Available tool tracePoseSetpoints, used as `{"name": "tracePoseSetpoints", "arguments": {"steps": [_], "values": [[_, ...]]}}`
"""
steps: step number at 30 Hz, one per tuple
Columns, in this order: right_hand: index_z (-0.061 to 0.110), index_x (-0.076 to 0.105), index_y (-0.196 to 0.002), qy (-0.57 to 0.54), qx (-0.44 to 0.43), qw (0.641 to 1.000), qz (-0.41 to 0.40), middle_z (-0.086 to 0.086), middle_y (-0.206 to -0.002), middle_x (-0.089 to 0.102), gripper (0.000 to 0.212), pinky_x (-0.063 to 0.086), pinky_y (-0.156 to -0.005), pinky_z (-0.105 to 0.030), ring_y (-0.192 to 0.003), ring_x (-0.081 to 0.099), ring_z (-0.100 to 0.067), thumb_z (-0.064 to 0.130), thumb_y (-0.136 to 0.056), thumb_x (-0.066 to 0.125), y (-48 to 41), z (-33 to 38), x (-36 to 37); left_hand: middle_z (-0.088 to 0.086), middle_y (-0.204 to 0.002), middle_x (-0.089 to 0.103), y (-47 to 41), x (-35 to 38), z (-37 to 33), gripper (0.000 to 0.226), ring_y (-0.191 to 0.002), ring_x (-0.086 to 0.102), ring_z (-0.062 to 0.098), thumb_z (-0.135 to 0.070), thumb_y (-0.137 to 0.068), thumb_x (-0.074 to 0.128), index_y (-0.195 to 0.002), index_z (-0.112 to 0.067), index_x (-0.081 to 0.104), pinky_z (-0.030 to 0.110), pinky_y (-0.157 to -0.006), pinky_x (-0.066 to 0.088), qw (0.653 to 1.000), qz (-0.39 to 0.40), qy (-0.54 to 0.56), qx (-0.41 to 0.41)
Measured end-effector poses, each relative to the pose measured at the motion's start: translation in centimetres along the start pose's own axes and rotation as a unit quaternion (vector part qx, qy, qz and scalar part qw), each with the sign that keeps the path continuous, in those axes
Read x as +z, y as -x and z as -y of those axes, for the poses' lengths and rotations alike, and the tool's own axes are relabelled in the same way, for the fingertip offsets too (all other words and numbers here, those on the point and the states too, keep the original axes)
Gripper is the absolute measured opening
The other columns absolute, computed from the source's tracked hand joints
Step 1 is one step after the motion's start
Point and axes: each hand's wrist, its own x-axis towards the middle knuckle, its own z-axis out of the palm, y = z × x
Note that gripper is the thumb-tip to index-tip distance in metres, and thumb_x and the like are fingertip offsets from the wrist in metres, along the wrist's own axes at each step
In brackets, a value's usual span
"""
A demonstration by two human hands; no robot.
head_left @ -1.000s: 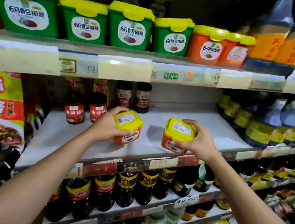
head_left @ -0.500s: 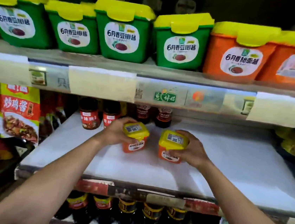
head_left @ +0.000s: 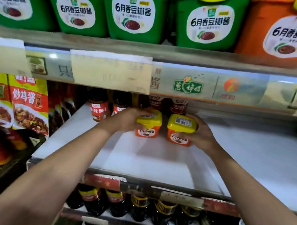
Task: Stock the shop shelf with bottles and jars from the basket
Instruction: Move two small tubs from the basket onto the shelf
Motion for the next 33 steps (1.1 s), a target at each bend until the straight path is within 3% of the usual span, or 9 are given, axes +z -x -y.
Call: {"name": "tracePoseSetpoints", "arguments": {"steps": [4, 7, 10, 12, 14, 16, 18, 20, 33], "values": [[0.035, 0.038, -0.128, -0.056, 0.024, 0.998, 0.018, 0.016, -0.114, 0.057, 0.112, 0.049, -0.093, -0.034, -0.110, 0.056, -0.017, 0.038, -0.030, 0.093, 1.5, -1.6, -0.4, 0.014, -0.144, 0.038, 1.4, 2.3, 0.7, 0.058, -0.135, 0.034, 0.027, -0.003, -0.078, 0.066, -0.132, -0.008, 0.046, 0.029, -0.112, 0.027, 0.991, -0.118, 0.065, 0.007], [0.053, 0.030, -0.127, -0.056, 0.020, 0.998, 0.011, 0.003, -0.127, 0.056, 0.117, 0.044, -0.101, -0.048, -0.120, 0.054, -0.023, 0.051, -0.026, 0.090, 2.1, -3.4, -0.4, 0.015, -0.145, 0.034, 2.0, 5.0, 1.0, 0.082, -0.136, 0.033, 0.028, -0.004, -0.067, 0.077, -0.137, -0.010, 0.035, 0.044, -0.111, 0.033, 0.972, -0.165, 0.163, -0.047], [0.042, 0.026, -0.138, -0.004, 0.032, 0.999, -0.014, 0.001, -0.127, 0.056, 0.124, 0.041, -0.105, -0.044, -0.120, 0.053, -0.021, 0.054, -0.028, 0.082, 1.6, -3.0, -0.3, 0.006, -0.138, 0.044, 1.8, 6.3, 0.8, 0.092, -0.125, 0.045, 0.020, -0.001, -0.069, 0.074, -0.142, -0.016, 0.021, 0.030, -0.102, 0.041, 0.940, -0.197, 0.267, -0.081], [0.034, 0.024, -0.142, 0.002, 0.034, 0.999, -0.010, 0.001, -0.128, 0.056, 0.131, 0.041, -0.105, -0.044, -0.121, 0.053, -0.022, 0.061, -0.027, 0.081, 1.1, -3.2, -0.2, -0.002, -0.127, 0.047, 1.7, 6.5, 0.7, 0.091, -0.115, 0.045, 0.010, 0.004, -0.070, 0.070, -0.142, -0.019, 0.020, 0.008, -0.087, 0.039, 0.929, -0.222, 0.286, -0.079], [0.038, 0.022, -0.141, -0.013, 0.028, 1.000, 0.001, 0.000, -0.127, 0.056, 0.131, 0.040, -0.106, -0.047, -0.122, 0.053, -0.023, 0.063, -0.028, 0.083, 0.6, -3.7, -0.2, -0.005, -0.120, 0.047, 1.5, 6.3, 0.6, 0.088, -0.110, 0.045, 0.008, 0.007, -0.070, 0.068, -0.140, -0.020, 0.023, 0.000, -0.077, 0.037, 0.924, -0.238, 0.289, -0.074], [0.041, 0.018, -0.139, -0.014, 0.029, 0.999, 0.000, -0.003, -0.129, 0.055, 0.123, 0.040, -0.105, -0.047, -0.120, 0.053, -0.022, 0.047, -0.038, 0.088, 0.4, -3.4, -0.2, -0.008, -0.117, 0.047, 1.1, 6.5, 0.6, 0.087, -0.109, 0.045, 0.007, 0.005, -0.071, 0.067, -0.140, -0.022, 0.023, 0.008, -0.082, 0.039, 0.924, -0.245, 0.284, -0.074], [0.030, 0.017, -0.143, -0.005, 0.033, 0.999, 0.003, -0.006, -0.128, 0.054, 0.114, 0.042, -0.104, -0.042, -0.114, 0.054, -0.021, 0.015, -0.054, 0.086, 0.2, -2.7, -0.1, -0.010, -0.116, 0.048, 0.8, 6.7, 0.6, 0.086, -0.109, 0.046, 0.007, 0.002, -0.072, 0.068, -0.141, -0.024, 0.023, 0.017, -0.088, 0.040, 0.920, -0.254, 0.288, -0.079], [0.023, 0.020, -0.144, 0.003, 0.027, 1.000, 0.010, -0.002, -0.122, 0.053, 0.106, 0.045, -0.099, -0.039, -0.110, 0.055, -0.021, 0.001, -0.060, 0.081, -0.5, -2.8, -0.1, -0.009, -0.116, 0.048, 0.4, 6.9, 0.8, 0.086, -0.109, 0.047, 0.009, 0.000, -0.072, 0.068, -0.141, -0.024, 0.023, 0.024, -0.092, 0.039, 0.917, -0.263, 0.289, -0.081], [0.017, 0.021, -0.143, 0.041, -0.005, 0.999, 0.002, 0.003, -0.119, 0.047, 0.099, 0.045, -0.084, -0.029, -0.105, 0.053, -0.017, -0.005, -0.065, 0.076, -2.1, -2.6, -0.1, 0.005, -0.135, 0.047, -0.6, 6.9, 1.5, 0.090, -0.119, 0.045, 0.014, -0.003, -0.071, 0.071, -0.143, -0.021, 0.020, 0.022, -0.094, 0.036, 0.921, -0.261, 0.278, -0.084]]}}
